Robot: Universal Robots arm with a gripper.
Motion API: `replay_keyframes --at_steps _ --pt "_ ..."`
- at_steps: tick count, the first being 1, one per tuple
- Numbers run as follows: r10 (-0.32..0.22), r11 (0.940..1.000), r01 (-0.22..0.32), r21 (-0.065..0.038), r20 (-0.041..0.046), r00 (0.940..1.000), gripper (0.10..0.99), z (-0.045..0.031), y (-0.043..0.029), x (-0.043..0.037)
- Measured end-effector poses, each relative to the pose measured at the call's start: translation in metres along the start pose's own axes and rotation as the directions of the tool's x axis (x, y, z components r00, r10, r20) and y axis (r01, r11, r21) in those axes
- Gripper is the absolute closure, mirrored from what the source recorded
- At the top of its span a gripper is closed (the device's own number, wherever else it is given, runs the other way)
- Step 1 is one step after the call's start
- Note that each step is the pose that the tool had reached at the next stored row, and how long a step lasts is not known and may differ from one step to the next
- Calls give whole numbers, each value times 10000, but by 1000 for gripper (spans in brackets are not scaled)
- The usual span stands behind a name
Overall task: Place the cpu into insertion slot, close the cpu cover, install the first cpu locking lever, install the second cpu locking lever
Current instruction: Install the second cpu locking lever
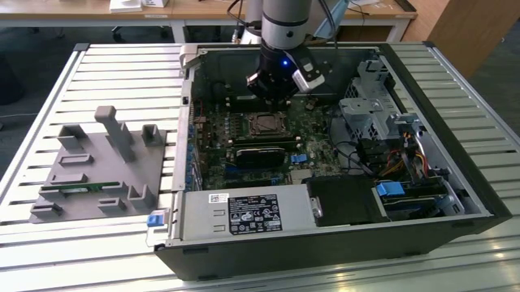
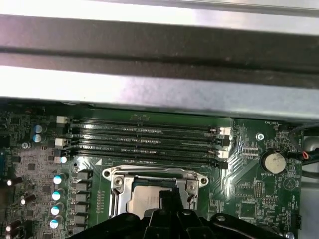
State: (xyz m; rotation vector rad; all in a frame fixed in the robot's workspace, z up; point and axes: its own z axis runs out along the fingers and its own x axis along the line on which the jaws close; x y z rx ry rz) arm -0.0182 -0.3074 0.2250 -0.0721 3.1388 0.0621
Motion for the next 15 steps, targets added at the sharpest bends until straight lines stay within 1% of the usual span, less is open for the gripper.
replay_keyframes --at_steps 2,10,15 --pt "0 10000 0 1 0 10000 980 -1 -26 1" --pt "1 10000 -1 0 0 10000 980 -3 -171 8" --pt "0 10000 0 0 1 10000 980 1 -235 11"
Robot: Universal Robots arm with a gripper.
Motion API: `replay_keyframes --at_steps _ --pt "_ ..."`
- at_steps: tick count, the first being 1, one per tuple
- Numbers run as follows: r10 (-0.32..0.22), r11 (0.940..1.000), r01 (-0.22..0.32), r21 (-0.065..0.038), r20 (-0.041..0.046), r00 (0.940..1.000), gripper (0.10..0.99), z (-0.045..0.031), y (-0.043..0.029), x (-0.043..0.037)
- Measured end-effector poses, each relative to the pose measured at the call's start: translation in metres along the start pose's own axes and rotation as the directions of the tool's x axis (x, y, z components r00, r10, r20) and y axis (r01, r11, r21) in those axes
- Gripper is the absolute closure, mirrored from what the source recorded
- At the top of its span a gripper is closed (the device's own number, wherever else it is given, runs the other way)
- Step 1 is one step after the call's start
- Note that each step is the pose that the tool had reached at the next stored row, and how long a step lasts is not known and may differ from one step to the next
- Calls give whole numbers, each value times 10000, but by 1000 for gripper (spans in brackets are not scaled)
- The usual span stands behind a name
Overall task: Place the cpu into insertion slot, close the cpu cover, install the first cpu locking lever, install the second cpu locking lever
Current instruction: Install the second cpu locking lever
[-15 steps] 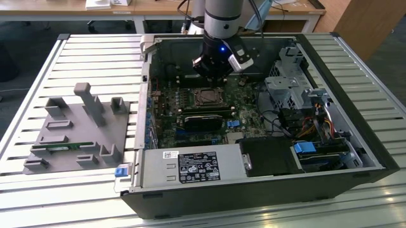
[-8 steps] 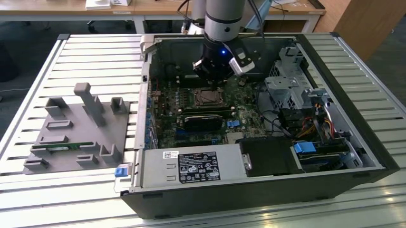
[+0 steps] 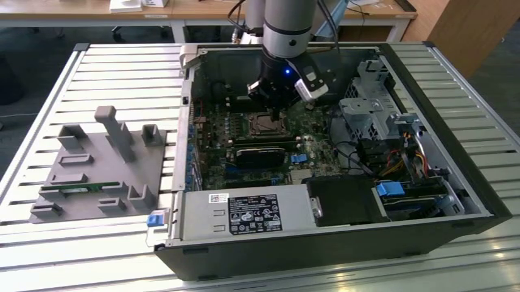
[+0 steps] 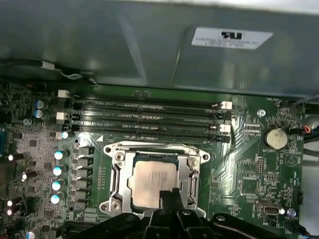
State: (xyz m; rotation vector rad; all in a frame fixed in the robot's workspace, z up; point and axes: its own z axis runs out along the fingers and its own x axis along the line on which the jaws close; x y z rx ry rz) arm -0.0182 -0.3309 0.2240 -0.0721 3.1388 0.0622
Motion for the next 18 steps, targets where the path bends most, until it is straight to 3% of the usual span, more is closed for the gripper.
replay_keyframes --at_steps 6,10,13,18 --pt "1 10000 -1 4 -3 10000 980 -6 -14 0" --pt "1 10000 -1 0 -3 10000 980 -84 -10 0" --pt "0 10000 0 17 -3 10000 980 -93 -15 0" --pt "1 10000 -1 20 -13 10000 980 -97 -147 6"
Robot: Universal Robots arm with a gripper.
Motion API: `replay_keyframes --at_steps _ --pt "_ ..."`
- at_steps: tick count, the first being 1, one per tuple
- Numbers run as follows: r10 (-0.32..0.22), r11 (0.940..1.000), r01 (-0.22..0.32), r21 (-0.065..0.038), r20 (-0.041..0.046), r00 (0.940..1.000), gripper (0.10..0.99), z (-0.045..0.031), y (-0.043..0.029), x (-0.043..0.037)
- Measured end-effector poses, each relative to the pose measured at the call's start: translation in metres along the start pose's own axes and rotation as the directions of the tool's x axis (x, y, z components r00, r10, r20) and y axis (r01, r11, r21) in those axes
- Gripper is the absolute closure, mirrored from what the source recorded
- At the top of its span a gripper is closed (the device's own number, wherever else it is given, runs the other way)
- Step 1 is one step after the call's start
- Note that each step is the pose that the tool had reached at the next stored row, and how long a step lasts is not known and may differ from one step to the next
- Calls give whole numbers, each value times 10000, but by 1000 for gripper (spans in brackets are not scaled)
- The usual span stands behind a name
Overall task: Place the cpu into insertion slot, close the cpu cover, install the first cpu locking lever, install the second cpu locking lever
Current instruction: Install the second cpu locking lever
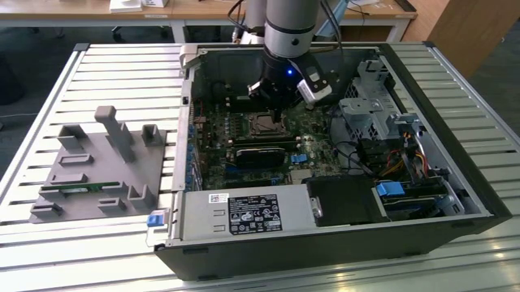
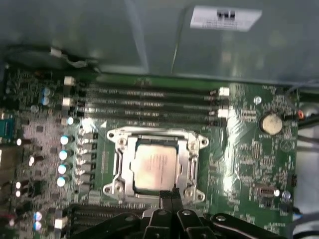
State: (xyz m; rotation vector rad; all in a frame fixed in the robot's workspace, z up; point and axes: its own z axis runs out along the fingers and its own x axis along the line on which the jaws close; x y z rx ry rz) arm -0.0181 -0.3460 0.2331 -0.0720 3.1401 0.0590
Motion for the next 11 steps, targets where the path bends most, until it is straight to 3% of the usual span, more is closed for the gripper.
replay_keyframes --at_steps 6,11 --pt "4 10000 -4 -21 -111 9999 980 6 -133 -3" --pt "4 10000 -4 -36 -114 9999 980 9 -187 44"
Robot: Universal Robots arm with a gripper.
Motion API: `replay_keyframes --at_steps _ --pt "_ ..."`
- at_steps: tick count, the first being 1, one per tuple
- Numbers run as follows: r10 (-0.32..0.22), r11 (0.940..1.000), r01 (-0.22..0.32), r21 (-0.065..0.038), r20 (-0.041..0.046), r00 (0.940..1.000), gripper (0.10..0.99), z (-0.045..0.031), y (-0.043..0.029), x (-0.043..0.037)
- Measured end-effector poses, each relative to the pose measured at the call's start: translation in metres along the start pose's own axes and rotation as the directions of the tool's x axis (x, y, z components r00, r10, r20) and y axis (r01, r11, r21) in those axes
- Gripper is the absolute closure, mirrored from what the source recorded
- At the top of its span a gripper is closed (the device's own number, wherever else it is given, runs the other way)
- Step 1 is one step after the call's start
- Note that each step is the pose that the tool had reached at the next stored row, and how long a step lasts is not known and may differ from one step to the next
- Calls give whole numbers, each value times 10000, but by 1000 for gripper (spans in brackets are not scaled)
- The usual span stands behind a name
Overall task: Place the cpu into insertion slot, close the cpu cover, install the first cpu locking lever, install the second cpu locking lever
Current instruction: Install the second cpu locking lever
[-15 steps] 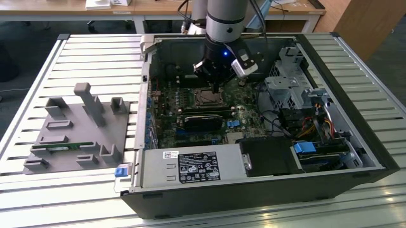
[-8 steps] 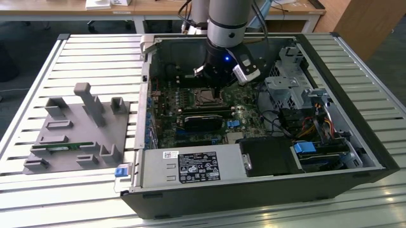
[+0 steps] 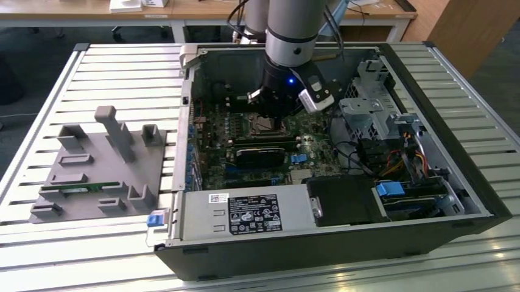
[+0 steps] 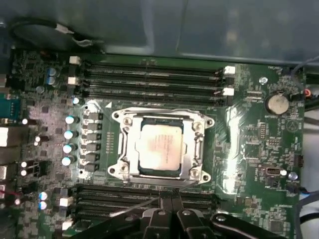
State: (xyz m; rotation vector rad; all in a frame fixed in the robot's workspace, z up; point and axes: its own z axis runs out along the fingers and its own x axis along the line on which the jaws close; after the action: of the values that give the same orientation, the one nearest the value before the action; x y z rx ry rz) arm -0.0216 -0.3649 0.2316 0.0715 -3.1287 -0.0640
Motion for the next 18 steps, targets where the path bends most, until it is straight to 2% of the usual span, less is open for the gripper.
replay_keyframes --at_steps 2,3,7,8,13,18 --pt "1 10000 -1 -44 2 10000 980 2 -14 68" --pt "-1 9999 1 -119 5 10000 980 3 -23 88" --pt "-6 9981 8 -616 28 10000 980 2 -69 98" --pt "-8 9977 10 -685 32 10000 980 2 -84 100" --pt "-7 9972 10 -744 34 10000 980 0 -137 145" --pt "-8 9970 10 -773 37 10000 980 10 -160 274"
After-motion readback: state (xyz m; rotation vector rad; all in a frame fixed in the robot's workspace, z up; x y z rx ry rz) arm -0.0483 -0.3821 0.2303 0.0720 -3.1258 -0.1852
